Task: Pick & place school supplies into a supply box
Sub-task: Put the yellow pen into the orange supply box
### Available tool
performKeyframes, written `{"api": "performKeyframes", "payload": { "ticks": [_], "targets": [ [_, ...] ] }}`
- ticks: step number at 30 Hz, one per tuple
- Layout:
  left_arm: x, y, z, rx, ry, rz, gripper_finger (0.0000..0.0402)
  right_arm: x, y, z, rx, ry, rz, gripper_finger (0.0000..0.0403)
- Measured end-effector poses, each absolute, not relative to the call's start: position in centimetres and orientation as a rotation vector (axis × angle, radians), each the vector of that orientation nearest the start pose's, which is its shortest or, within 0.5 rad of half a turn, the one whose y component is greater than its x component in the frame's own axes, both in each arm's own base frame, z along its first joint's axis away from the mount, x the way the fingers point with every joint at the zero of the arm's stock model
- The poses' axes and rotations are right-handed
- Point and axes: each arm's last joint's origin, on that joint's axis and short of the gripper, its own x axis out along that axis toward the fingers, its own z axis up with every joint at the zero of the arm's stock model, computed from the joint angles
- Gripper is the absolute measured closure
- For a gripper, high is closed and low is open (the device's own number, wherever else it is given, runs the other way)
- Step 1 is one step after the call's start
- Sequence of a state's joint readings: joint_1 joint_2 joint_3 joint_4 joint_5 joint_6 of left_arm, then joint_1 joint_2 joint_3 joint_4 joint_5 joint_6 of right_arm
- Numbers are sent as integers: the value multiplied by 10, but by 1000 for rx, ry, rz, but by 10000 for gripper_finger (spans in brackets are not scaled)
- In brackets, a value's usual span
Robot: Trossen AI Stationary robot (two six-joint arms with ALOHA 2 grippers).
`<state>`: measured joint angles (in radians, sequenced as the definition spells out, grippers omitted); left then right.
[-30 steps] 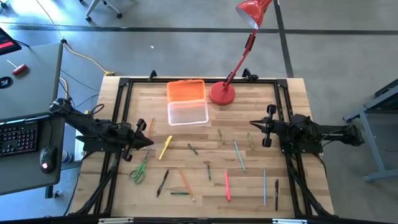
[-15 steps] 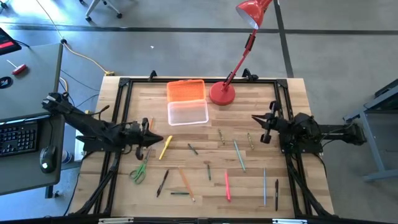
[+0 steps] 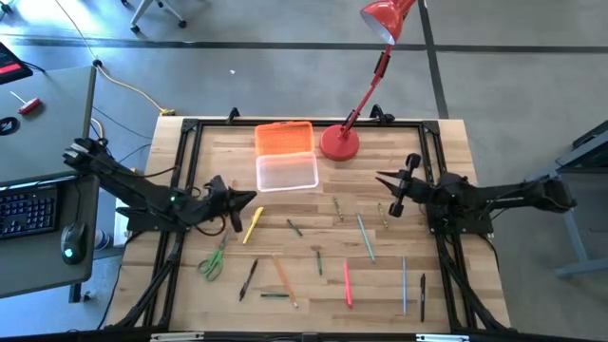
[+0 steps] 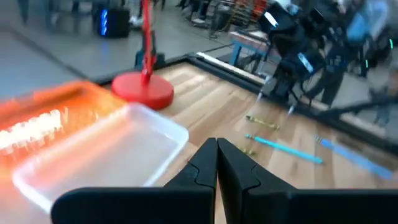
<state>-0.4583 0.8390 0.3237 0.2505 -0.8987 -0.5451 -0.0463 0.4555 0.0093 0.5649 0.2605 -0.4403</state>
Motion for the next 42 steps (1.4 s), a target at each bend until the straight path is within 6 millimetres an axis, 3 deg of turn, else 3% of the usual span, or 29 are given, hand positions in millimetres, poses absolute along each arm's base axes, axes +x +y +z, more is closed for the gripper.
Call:
{"api": "performKeyframes", "payload": {
  "ticks": [3, 7, 14, 19, 24, 31, 37, 42],
  "targets": [
    [163, -54, 205, -457, 61, 555, 357, 128, -13, 176, -370, -24, -319, 325],
    [162, -52, 197, -405, 82, 645, 357, 130, -14, 173, -349, -5, -330, 303],
    [167, -58, 187, -402, 209, 502, 357, 131, -14, 175, -334, -28, -337, 295],
    [171, -61, 178, -283, 292, 469, 355, 131, -14, 177, -314, -54, -340, 294],
    [173, -61, 174, -255, 301, 500, 322, 131, -14, 179, -312, -71, -344, 294],
    [171, -56, 178, -122, 212, 693, 271, 130, -14, 182, -309, -108, -353, 295],
    [173, -57, 184, -197, 167, 648, 276, 130, -14, 183, -333, -106, -358, 295],
    [176, -60, 184, -423, 134, 580, 296, 130, -14, 183, -335, -106, -358, 295]
  ]
}}
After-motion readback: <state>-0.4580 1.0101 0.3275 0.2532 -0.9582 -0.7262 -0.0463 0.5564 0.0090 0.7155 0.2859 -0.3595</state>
